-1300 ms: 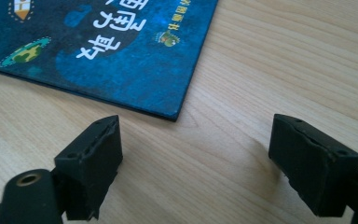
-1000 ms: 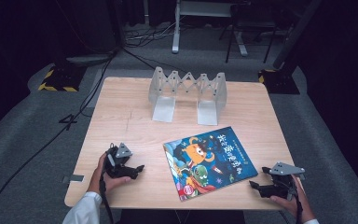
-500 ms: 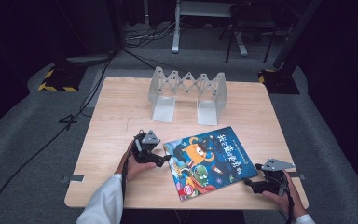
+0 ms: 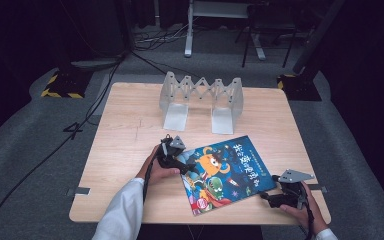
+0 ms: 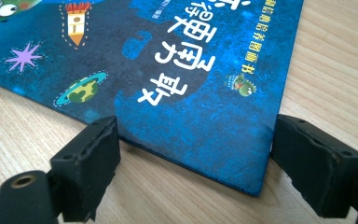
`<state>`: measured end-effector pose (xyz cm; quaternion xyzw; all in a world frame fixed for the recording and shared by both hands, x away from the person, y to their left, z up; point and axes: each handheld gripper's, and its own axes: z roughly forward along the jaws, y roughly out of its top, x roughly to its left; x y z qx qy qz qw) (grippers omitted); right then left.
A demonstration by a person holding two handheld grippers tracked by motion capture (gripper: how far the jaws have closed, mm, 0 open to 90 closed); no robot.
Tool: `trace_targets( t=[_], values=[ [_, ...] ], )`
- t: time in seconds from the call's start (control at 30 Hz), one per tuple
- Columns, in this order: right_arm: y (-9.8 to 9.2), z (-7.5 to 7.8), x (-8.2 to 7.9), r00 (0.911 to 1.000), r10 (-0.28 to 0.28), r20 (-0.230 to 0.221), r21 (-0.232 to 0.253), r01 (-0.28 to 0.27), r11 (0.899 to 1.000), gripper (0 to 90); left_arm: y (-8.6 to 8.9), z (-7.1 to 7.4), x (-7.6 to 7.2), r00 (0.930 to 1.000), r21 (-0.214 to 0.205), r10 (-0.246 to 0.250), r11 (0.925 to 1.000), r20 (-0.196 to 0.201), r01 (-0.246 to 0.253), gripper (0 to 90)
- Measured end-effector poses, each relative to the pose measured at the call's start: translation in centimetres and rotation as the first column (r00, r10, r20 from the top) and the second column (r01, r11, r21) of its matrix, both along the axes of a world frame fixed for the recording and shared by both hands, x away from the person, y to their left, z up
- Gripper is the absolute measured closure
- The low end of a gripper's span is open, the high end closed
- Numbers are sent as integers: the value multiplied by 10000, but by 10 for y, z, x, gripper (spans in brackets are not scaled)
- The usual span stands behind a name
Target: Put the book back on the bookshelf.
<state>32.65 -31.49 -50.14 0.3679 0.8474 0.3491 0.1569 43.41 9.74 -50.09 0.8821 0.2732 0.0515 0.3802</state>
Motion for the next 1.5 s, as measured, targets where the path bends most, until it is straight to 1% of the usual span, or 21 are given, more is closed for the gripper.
trace_targets(
  t=[0.03,0.17,0.23,0.3,0.33,0.43,0.5,0.6,0.7,0.77,0.83,1.0,1.03,1.1,1.17,1.2,1.3,1.37,1.43,1.47,1.5],
  values=[
    [1,0,0,10000,-30,18,-42,30,10000,152,1,0,0,10000,56,-48,10000,56,48,163],
    [3,0,0,10000,16,-13,-32,-16,10000,153,7,1,-6,9999,144,-109,9998,-27,109,162],
    [6,0,0,10000,62,-33,-52,-62,10000,153,11,1,-11,9999,156,-119,9998,-43,120,161],
    [10,0,-1,9999,137,-44,-66,-137,9999,153,19,1,-15,9996,127,-224,9997,-164,226,159],
    [12,0,-1,9998,203,-30,-57,-204,9998,153,23,1,-18,9996,159,-269,9995,-111,271,159],
    [19,0,0,9992,403,-39,-54,-403,9992,155,35,2,-28,9992,209,-359,9991,-169,363,160],
    [23,1,1,9992,395,-48,-77,-395,9992,158,42,2,-35,9990,318,-427,9986,-149,432,160],
    [27,1,3,9992,382,-83,-78,-383,9992,159,52,2,-45,9990,264,-416,9988,-186,421,160],
    [31,1,6,9991,422,-101,-146,-423,9990,160,61,2,-56,9988,333,-464,9983,-183,470,159],
    [34,2,9,9988,477,-136,-149,-479,9987,159,65,3,-62,9988,396,-445,9982,-219,453,158],
    [38,2,12,9988,471,-156,-157,-473,9988,164,69,2,-69,9989,362,-416,9984,-219,424,159],
    [45,2,22,9993,340,-166,-138,-343,9993,169,82,2,-85,9986,365,-471,9982,-220,479,161],
    [47,2,25,9994,322,-155,-176,-325,9993,168,84,2,-89,9985,501,-522,9973,-138,528,162],
    [51,2,31,9998,189,-114,-228,-192,9996,167,84,1,-98,9974,937,-658,9936,310,626,155],
    [55,3,36,10000,34,-34,-323,-35,9995,168,85,1,-104,9967,1077,-682,9922,451,630,152],
    [58,3,39,10000,-31,-4,-358,31,9994,168,86,1,-106,9969,1060,-654,9925,444,604,153],
    [65,4,47,9997,-232,72,-434,234,9988,174,90,0,-111,9972,800,-623,9951,414,588,158],
    [71,4,53,9993,-367,117,-482,372,9981,179,92,-1,-114,9976,627,-594,9964,350,571,157],
    [76,4,59,9988,-407,258,-556,421,9976,182,93,-1,-118,9981,431,-563,9975,241,553,158],
    [76,4,59,9988,-407,258,-556,421,9976,182,93,-1,-118,9981,431,-563,9975,241,553,159],
    [79,4,64,9984,-546,178,-535,555,9970,182,93,-2,-120,9985,346,-512,9981,207,504,159]
  ],
)
